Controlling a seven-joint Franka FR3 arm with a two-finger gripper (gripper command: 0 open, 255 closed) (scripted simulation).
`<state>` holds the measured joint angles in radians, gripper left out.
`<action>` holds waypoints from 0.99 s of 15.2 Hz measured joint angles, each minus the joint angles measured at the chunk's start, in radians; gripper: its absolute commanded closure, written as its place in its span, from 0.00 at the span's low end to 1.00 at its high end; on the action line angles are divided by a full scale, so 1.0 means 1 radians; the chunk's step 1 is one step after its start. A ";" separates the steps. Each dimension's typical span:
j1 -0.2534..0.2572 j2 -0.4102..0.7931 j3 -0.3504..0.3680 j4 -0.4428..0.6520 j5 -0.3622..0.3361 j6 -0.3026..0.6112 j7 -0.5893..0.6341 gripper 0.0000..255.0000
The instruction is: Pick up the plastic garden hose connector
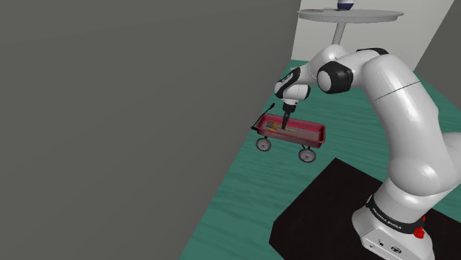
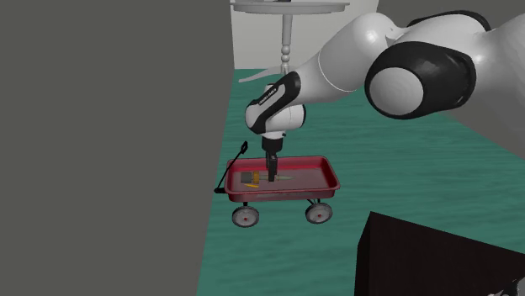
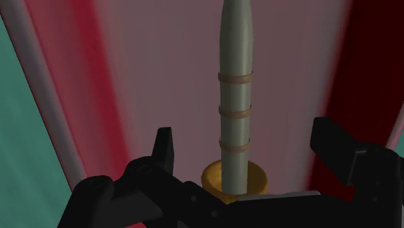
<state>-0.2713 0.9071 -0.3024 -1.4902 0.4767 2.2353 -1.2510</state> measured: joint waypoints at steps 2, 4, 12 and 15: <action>-0.002 0.017 0.005 0.006 0.004 0.012 -0.002 0.00; -0.005 0.026 0.006 0.013 0.006 0.013 -0.003 1.00; -0.006 0.029 0.007 0.017 0.006 0.013 -0.003 1.00; -0.002 0.014 0.004 0.005 0.004 0.009 -0.002 1.00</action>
<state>-0.2737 0.9212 -0.2985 -1.4848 0.4804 2.2444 -1.2534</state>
